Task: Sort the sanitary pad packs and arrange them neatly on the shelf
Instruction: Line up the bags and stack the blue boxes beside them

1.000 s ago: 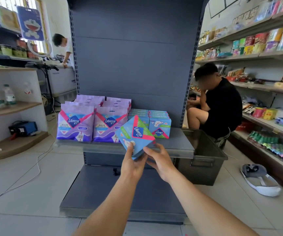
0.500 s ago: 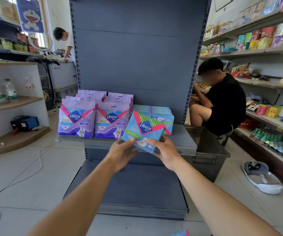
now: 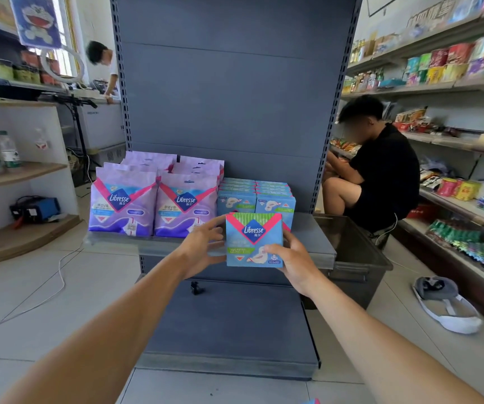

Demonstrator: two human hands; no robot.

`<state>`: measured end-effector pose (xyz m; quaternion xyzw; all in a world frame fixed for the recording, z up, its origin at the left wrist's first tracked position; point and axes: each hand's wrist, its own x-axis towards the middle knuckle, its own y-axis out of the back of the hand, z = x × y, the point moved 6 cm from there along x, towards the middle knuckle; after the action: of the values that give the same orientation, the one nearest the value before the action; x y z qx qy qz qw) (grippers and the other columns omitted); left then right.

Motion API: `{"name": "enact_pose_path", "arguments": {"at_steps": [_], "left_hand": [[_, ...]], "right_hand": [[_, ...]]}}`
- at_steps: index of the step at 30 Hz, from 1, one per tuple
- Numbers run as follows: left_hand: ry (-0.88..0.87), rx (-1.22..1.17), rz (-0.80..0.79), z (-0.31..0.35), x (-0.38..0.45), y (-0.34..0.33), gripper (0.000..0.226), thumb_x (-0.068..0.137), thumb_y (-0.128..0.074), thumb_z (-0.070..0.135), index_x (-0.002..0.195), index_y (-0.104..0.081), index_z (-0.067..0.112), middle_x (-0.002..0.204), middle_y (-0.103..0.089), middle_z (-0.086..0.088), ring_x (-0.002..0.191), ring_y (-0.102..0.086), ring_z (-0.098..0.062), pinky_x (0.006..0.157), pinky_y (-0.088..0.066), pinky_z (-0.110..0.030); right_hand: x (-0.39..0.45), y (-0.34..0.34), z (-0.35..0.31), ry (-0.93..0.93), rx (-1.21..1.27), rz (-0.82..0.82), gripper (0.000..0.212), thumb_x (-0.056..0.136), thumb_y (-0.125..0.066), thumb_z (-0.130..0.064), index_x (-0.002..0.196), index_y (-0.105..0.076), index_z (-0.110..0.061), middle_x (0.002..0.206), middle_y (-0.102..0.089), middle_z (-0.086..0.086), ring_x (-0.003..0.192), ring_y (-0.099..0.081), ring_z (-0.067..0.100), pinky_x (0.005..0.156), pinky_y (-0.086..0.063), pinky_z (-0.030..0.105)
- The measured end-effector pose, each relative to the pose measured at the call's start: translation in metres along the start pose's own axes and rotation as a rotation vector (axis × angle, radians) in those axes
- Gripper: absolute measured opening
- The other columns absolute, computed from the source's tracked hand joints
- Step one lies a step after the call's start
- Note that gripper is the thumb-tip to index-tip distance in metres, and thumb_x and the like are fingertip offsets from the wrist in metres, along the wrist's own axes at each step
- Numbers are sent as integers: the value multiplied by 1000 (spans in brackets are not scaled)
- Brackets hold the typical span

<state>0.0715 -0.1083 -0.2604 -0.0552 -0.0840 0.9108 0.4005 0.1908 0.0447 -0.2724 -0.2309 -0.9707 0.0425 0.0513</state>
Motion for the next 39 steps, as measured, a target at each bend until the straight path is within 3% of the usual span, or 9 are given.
{"name": "enact_pose_path", "arguments": {"at_steps": [3, 9, 13, 18, 24, 29, 32, 35, 39], "left_hand": [[-6, 119, -13, -3, 7, -5, 26, 102, -44, 32, 123, -58, 40, 118, -67, -3, 105, -67, -25, 87, -53, -52], [-93, 294, 7, -2, 25, -12, 74, 89, -65, -2, 136, -39, 48, 103, -68, -3, 99, -68, -22, 72, -59, -39], [-65, 240, 73, -2, 42, -8, 65, 87, -67, -2, 140, -43, 28, 100, -67, -8, 87, -67, -19, 65, -57, -33], [-88, 232, 197, 7, 62, 3, 63, 89, -57, -15, 143, -41, 12, 90, -69, -7, 64, -71, -11, 52, -58, -26], [-109, 516, 340, 15, 94, 29, 67, 88, -62, -10, 145, -44, 20, 123, -67, -10, 100, -68, -27, 77, -60, -37], [-130, 722, 411, 6, 108, 31, 66, 86, -66, -6, 143, -47, 23, 118, -70, -9, 95, -68, -19, 81, -59, -37], [-158, 842, 478, 4, 114, 32, 65, 85, -66, -2, 139, -49, 29, 109, -73, -6, 93, -69, -25, 77, -60, -46], [-213, 995, 565, 4, 112, 25, 53, 83, -61, -1, 129, -55, 24, 98, -74, -7, 87, -68, -30, 71, -59, -45], [-316, 1089, 686, 4, 105, 13, 57, 83, -60, -2, 136, -45, 15, 119, -58, -14, 100, -60, -35, 74, -49, -40]], "right_hand": [[4, 8, 1, -19, 51, -2, 26, 89, -64, -9, 112, -59, -20, 104, -73, 2, 100, -70, 21, 88, -56, 39], [17, 23, 3, -50, 148, 15, 13, 95, -55, -11, 106, -59, -17, 97, -72, 3, 91, -71, 18, 79, -56, 34], [35, 35, -5, -16, 96, 44, 17, 96, -53, -15, 111, -62, -17, 101, -73, 2, 95, -69, 19, 88, -52, 39], [58, 53, -10, 30, -19, 102, 10, 95, -56, -5, 100, -59, -13, 95, -71, 5, 87, -69, 21, 78, -54, 35], [92, 94, -8, 54, 72, 257, 9, 95, -57, -8, 100, -57, -15, 102, -68, 11, 93, -66, 26, 75, -50, 33], [111, 120, 9, -22, 181, 374, 18, 96, -58, -12, 114, -54, -13, 104, -67, 8, 95, -66, 22, 83, -52, 35], [115, 127, 12, -35, -16, 420, 22, 97, -58, -14, 118, -51, -13, 111, -66, 8, 97, -66, 20, 85, -53, 36], [117, 126, 8, -16, -233, 438, 22, 98, -56, -14, 119, -49, -11, 111, -61, 4, 89, -61, 11, 65, -48, 24], [120, 123, 10, -22, -465, 432, 24, 99, -56, -19, 119, -47, -11, 121, -61, 8, 103, -60, 16, 71, -48, 26]]}}
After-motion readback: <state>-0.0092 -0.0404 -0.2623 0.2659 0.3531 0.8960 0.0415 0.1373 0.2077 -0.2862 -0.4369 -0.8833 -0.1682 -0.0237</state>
